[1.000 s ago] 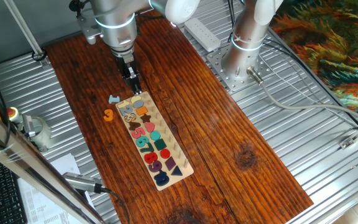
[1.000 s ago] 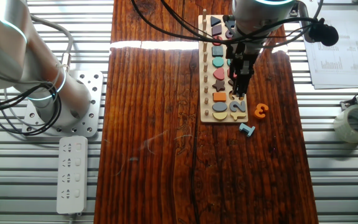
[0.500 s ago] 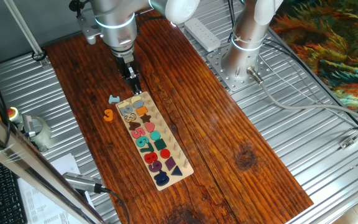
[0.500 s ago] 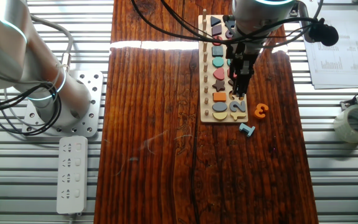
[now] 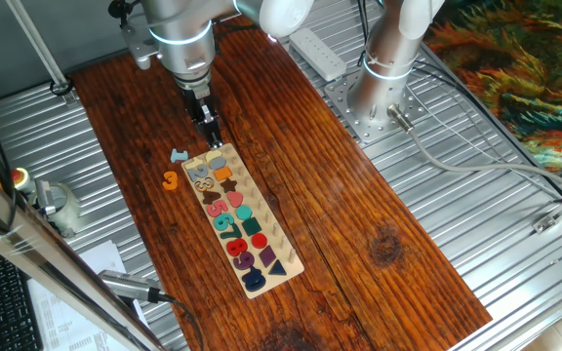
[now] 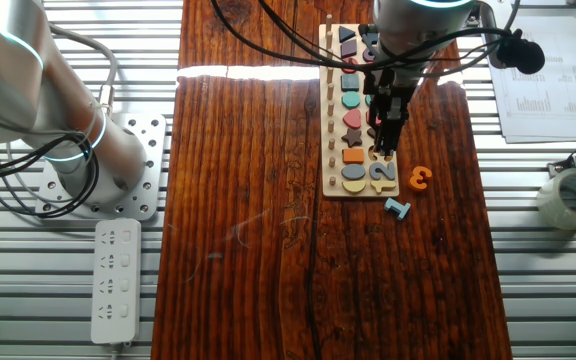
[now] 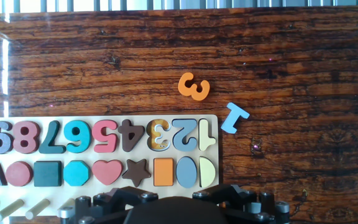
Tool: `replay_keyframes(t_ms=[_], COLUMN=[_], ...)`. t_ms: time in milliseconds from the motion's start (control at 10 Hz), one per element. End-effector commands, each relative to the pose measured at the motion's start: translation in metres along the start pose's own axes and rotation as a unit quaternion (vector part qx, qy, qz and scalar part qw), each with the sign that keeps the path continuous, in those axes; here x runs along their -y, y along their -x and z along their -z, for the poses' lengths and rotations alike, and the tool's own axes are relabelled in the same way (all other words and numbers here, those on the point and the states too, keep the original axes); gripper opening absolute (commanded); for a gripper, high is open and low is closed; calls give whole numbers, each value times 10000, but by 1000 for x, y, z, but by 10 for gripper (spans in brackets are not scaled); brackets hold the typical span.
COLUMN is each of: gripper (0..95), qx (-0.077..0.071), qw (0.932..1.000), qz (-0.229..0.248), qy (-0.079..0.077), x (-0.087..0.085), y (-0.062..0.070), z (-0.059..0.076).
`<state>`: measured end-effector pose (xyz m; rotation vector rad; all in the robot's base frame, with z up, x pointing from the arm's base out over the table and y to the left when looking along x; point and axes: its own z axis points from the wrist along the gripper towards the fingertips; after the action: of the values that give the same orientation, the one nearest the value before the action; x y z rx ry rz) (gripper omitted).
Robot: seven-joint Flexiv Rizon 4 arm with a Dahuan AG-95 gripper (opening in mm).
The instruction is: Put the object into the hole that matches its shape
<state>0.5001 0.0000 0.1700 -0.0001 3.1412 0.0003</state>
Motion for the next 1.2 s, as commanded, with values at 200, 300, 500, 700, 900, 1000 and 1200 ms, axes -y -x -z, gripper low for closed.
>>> replay_keyframes(t_ms=[200,300,500,700,900,1000,1200], gripper=[0,0,0,0,0,0,0], qx=[32,28,29,29,36,36,32], qw=[9982,9982,9982,9981,9979,9978,9963], qz=[591,597,593,609,639,661,858], qy=[-23,-27,-27,-27,-28,-29,-25], x=[0,0,0,0,0,0,0], y=[0,0,0,0,0,0,0], z=[0,0,0,0,1,1,1])
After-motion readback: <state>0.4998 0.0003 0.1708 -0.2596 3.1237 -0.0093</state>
